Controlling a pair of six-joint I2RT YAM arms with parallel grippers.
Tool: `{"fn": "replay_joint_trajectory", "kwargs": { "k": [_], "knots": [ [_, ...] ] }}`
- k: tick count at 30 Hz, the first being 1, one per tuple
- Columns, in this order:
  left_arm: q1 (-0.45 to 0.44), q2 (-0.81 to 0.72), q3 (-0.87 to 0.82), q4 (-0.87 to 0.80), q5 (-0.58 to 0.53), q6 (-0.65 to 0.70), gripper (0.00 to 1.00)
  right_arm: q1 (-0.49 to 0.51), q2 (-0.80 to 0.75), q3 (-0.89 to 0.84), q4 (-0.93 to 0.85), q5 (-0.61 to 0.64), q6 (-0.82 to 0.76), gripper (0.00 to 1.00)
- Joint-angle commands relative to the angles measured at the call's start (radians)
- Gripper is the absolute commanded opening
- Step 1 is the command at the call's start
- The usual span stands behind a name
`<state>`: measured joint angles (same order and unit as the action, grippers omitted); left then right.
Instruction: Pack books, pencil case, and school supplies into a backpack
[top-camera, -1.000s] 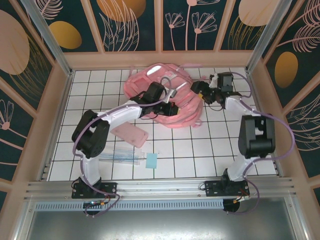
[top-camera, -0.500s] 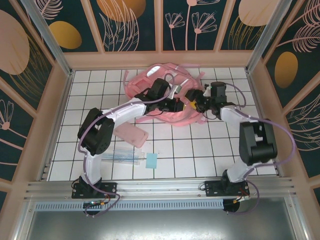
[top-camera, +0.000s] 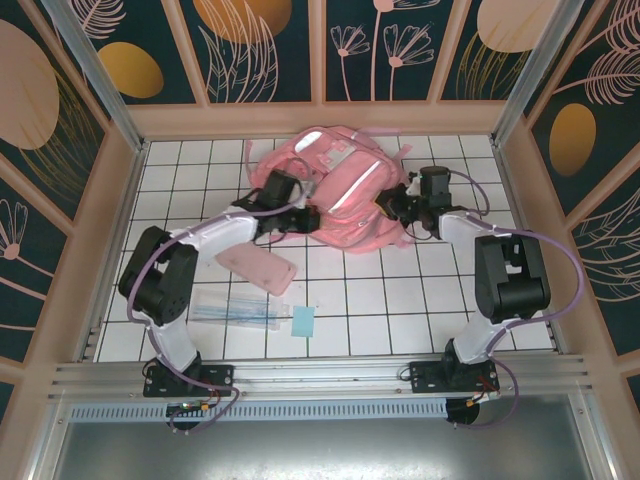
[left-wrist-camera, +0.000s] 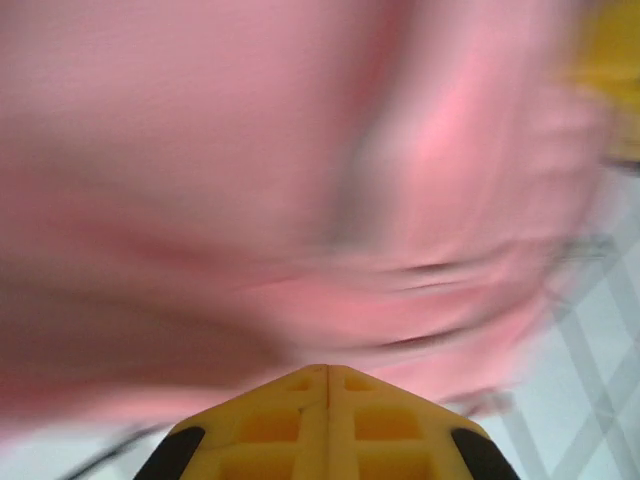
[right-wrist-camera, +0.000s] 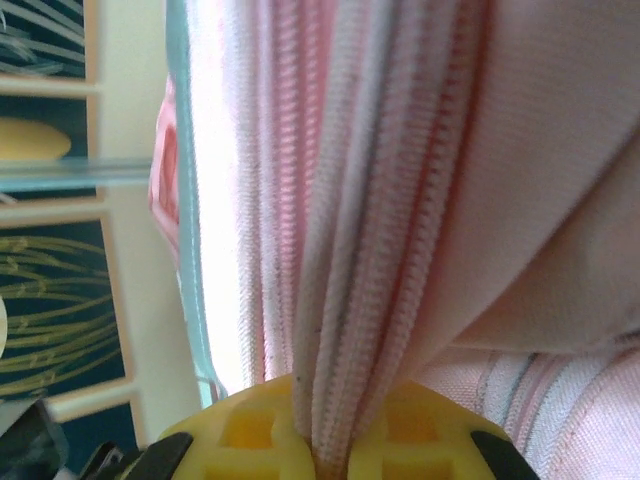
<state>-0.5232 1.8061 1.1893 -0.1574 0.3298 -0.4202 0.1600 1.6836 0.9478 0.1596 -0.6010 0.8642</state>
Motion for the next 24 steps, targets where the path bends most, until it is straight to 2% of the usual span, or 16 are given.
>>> {"fn": "replay_joint_trajectory", "kwargs": {
  "k": [1,3,7,12,14,15,16,18,21,24],
  "knots": [
    [0.069,0.009,-0.002,-0.095,-0.231,0.063,0.00,-0.033,-0.061,0.031,0.032,0.052,-0.036,0.00],
    [0.097,0.047,0.044,-0.084,-0.244,0.045,0.00,-0.031,-0.069,0.027,0.023,0.059,-0.042,0.00],
    [0.100,0.094,0.129,-0.046,-0.096,-0.005,0.00,-0.024,-0.092,0.021,0.008,0.054,-0.048,0.00],
    [0.019,0.042,0.140,-0.013,-0.029,-0.003,0.00,0.000,-0.110,0.027,0.017,0.037,-0.018,0.00],
    [-0.014,0.010,0.133,0.009,0.004,-0.014,0.15,0.009,-0.111,0.041,0.011,0.030,-0.015,0.00],
    [-0.031,-0.004,0.132,0.016,0.018,-0.023,0.27,0.012,-0.113,0.051,0.004,0.029,-0.016,0.00],
    [-0.050,-0.014,0.135,0.017,0.024,-0.024,0.35,0.012,-0.113,0.058,0.001,0.027,-0.017,0.00],
    [-0.086,-0.027,0.153,-0.003,0.014,-0.015,0.44,0.013,-0.108,0.070,0.002,0.024,-0.014,0.00],
    [-0.131,-0.015,0.194,-0.038,0.019,-0.002,0.49,0.021,-0.090,0.087,0.010,0.012,0.000,0.00],
    [-0.141,0.027,0.217,-0.052,0.095,-0.051,0.50,0.034,-0.076,0.102,0.010,0.010,0.008,0.00]
  ]
}}
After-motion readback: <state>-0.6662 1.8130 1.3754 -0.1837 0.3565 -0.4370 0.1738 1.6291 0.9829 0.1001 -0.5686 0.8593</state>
